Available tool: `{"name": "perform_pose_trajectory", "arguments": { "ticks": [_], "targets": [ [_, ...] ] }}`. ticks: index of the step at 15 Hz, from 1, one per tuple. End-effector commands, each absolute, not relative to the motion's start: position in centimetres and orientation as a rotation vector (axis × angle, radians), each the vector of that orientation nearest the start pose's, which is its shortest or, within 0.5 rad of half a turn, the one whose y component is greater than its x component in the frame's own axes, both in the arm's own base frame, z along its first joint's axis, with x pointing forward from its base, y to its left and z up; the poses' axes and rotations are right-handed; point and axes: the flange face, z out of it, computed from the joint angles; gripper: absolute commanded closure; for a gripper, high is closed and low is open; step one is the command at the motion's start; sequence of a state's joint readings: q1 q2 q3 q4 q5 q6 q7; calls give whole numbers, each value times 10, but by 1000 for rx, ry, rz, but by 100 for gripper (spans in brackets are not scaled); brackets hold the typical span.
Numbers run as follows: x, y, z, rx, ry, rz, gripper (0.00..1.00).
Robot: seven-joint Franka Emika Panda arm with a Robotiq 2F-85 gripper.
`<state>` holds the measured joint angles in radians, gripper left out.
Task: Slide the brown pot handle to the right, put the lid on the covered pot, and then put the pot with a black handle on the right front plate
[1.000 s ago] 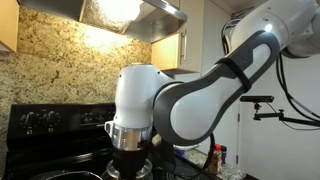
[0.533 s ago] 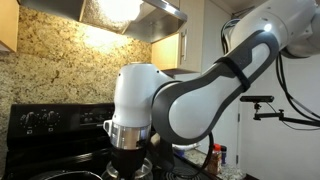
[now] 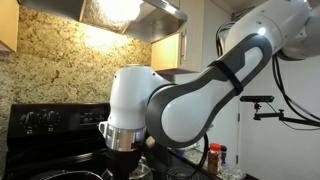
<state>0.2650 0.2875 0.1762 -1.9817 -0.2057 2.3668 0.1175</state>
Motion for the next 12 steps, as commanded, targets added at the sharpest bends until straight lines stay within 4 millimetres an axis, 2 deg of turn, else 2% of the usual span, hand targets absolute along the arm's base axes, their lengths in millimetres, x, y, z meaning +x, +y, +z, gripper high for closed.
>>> {"name": "perform_pose_trajectory", "arguments": {
  "ticks": [1, 9, 10, 11, 12],
  "targets": [
    [570, 255, 325, -3091, -774, -218, 0],
    [582, 254, 312, -3076, -800, -225, 0],
    [583, 254, 311, -3076, -804, -225, 5],
    [585, 254, 310, -3076, -811, -221, 26],
    [585, 254, 310, -3077, -812, -221, 29]
  ]
}}
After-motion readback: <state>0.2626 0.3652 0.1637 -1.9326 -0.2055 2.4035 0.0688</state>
